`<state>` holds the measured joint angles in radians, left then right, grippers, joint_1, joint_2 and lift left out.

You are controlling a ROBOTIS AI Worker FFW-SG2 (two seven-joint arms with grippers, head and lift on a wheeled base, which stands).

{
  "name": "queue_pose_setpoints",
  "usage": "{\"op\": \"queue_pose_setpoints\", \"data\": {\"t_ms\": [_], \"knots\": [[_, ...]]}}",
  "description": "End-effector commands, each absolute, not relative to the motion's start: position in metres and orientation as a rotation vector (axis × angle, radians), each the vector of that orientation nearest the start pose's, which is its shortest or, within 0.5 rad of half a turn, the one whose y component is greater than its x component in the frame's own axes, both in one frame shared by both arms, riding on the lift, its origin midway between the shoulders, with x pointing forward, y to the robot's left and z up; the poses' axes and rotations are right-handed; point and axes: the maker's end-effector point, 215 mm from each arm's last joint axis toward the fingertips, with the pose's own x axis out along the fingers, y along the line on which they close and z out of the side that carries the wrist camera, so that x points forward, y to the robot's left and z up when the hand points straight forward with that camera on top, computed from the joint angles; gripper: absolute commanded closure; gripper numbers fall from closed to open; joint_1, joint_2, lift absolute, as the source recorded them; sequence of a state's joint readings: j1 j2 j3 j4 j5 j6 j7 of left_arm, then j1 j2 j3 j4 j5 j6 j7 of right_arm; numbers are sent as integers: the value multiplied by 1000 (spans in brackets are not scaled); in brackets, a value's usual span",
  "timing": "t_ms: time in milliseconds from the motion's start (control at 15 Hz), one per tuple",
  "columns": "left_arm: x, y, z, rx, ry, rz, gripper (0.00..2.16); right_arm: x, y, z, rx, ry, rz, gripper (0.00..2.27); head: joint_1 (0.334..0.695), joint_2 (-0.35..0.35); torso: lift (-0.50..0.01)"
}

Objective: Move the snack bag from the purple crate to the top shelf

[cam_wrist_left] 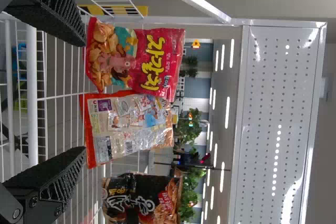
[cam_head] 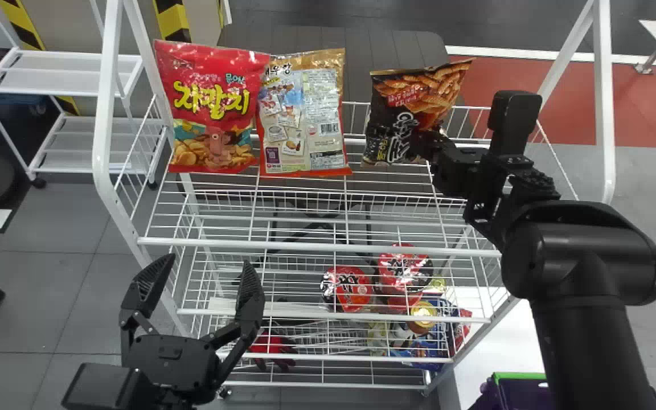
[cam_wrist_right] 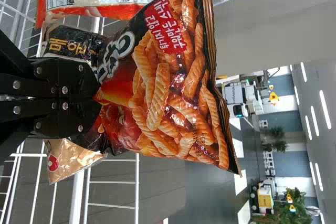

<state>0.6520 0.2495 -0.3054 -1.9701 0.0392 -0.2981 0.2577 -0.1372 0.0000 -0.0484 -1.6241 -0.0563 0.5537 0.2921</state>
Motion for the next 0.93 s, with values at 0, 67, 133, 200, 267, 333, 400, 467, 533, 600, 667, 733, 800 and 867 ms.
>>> {"op": "queue_pose_setpoints", "data": {"t_ms": [0, 67, 133, 200, 267, 333, 400, 467, 533, 600, 667, 733, 800, 867], "knots": [[363, 146, -368, -37, 1, -119, 113, 621, -184, -389, 123, 335, 253, 1642, 695, -48, 0], [364, 148, -369, -34, 2, -118, 113, 622, -184, -390, 122, 332, 252, 1642, 695, -46, 0], [365, 149, -369, -35, 1, -117, 113, 623, -183, -395, 123, 337, 251, 1642, 695, -45, 0], [366, 149, -369, -38, 2, -119, 113, 625, -183, -397, 124, 341, 250, 1642, 695, -43, 0], [368, 149, -369, -39, -1, -120, 113, 628, -183, -400, 124, 339, 250, 1642, 695, -41, 0], [369, 150, -370, -40, 1, -117, 113, 630, -182, -401, 130, 338, 251, 1642, 695, -40, 0], [370, 151, -372, -41, 3, -116, 113, 630, -181, -405, 142, 346, 253, 1642, 695, -39, 0], [371, 151, -372, -39, 3, -116, 113, 634, -182, -405, 151, 346, 252, 1642, 695, -38, 0], [372, 151, -373, -40, 3, -115, 113, 636, -183, -406, 154, 345, 250, 1639, 695, -36, 0], [372, 152, -374, -39, 5, -115, 113, 637, -183, -408, 156, 348, 250, 1636, 695, -35, 0], [373, 152, -374, -42, 6, -114, 113, 639, -181, -407, 171, 344, 253, 1575, 695, -35, 0], [374, 152, -375, -41, 6, -114, 113, 641, -179, -408, 192, 345, 256, 1541, 695, -35, 0], [374, 153, -375, -40, 6, -112, 113, 641, -179, -410, 198, 350, 257, 1541, 695, -34, 0], [374, 153, -375, -40, 6, -114, 113, 641, -177, -412, 202, 353, 259, 1541, 695, -33, 0]]}}
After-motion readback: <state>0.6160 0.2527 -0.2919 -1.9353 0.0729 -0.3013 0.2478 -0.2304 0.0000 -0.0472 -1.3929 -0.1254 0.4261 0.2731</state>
